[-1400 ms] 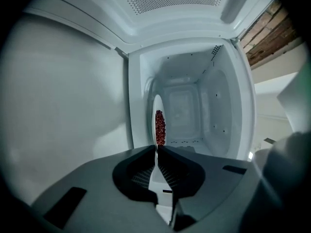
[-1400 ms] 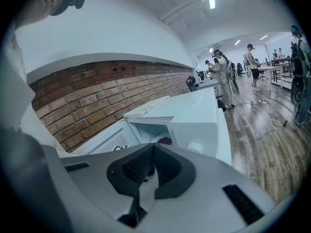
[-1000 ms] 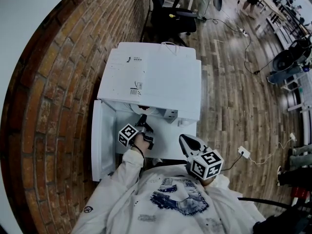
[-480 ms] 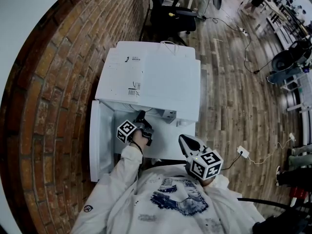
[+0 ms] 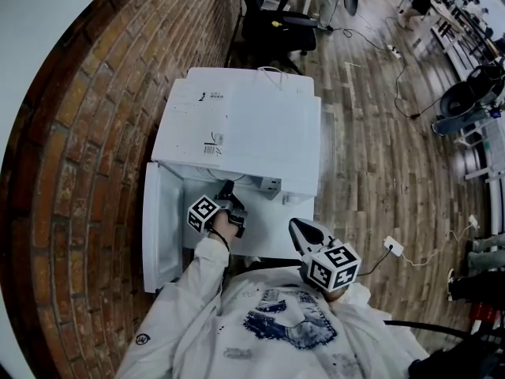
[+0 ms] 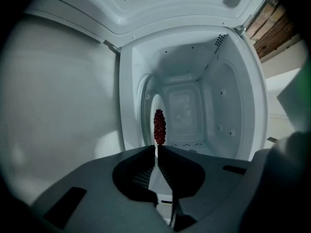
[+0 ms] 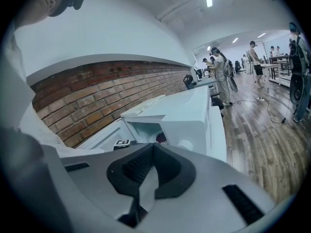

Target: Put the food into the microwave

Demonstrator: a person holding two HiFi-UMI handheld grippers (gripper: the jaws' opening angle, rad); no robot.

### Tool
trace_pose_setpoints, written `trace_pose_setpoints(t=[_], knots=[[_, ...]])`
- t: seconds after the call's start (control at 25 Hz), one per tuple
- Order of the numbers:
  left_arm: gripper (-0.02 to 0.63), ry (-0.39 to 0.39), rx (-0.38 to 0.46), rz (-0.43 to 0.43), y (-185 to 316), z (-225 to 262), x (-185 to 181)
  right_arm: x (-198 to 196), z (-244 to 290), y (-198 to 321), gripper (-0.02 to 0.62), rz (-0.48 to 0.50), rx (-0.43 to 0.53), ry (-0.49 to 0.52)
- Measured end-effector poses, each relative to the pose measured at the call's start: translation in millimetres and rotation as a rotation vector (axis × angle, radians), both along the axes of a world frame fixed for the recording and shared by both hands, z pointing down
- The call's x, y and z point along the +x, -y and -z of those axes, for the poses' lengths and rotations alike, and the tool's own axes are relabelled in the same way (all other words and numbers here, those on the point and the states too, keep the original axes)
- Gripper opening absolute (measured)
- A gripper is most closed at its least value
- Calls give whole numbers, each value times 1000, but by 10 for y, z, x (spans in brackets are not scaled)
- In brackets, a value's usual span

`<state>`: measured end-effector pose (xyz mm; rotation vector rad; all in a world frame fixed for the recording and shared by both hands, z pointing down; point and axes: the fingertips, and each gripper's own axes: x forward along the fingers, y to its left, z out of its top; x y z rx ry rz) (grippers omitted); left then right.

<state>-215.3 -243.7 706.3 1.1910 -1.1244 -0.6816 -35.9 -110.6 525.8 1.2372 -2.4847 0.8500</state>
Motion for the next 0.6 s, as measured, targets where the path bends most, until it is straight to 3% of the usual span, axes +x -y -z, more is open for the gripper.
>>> trace_pose_setpoints(t=[0.16,0.28,0.6], knots=[[26,19,11,-11,-76,60,-5,-3,10,-14,14,15,4,6],[26,79,46,-42,-169,199,3,-30,30,-11,14,39,8,12],[8,403,145,-153,-536,751,14,-131,68,14,14,113,17,42]])
